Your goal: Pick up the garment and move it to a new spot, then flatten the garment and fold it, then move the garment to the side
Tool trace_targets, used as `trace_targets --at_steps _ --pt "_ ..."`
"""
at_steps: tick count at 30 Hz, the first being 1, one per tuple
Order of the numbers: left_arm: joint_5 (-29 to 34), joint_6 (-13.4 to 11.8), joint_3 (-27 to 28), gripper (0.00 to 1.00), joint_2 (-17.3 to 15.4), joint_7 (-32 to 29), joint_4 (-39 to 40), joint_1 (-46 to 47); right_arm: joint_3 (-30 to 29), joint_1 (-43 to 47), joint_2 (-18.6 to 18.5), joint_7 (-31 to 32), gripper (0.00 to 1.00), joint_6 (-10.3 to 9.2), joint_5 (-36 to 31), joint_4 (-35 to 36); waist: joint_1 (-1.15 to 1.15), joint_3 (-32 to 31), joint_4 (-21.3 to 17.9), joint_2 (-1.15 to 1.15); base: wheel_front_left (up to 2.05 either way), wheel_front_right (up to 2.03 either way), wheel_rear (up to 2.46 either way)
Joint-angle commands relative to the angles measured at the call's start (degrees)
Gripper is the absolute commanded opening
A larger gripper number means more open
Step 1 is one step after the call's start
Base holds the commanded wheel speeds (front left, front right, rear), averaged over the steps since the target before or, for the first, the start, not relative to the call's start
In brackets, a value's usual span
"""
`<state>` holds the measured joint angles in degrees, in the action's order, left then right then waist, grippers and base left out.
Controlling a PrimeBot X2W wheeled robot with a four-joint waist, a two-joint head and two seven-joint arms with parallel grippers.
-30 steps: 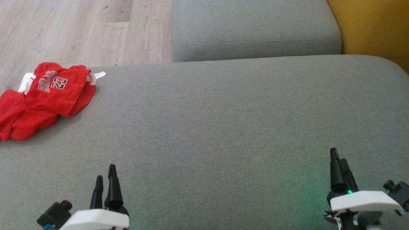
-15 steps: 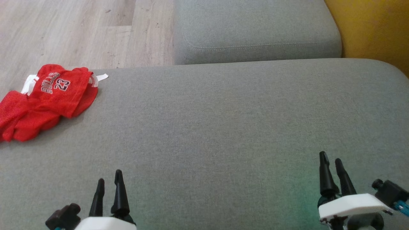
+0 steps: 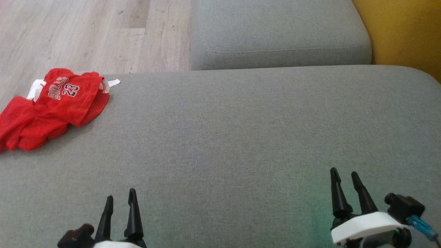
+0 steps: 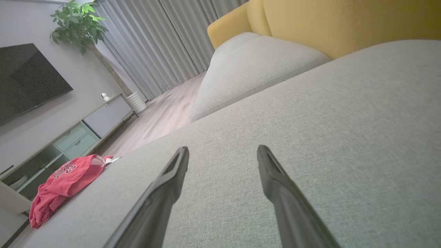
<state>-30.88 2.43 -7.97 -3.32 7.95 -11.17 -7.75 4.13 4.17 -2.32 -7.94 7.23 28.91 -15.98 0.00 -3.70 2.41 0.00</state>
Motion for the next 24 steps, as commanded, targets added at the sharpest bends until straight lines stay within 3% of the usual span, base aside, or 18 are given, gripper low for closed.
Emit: trace_targets --at_steps 1,24 --pt "2.2 -0.3 0.6 1.0 -0.7 1.0 1.5 1.4 1.6 -1.9 -0.4 -1.0 1.0 0.19 -2.3 1.5 0.0 0.0 0.0 0.0 0.0 0.0 0.0" --pt "16.2 -1.9 0.6 1.0 -0.7 4.9 -0.1 0.0 4.6 -1.9 -0.5 -4.9 1.0 0.23 -18.9 -0.1 0.0 -0.4 0.3 0.0 0.0 0.0 0.0"
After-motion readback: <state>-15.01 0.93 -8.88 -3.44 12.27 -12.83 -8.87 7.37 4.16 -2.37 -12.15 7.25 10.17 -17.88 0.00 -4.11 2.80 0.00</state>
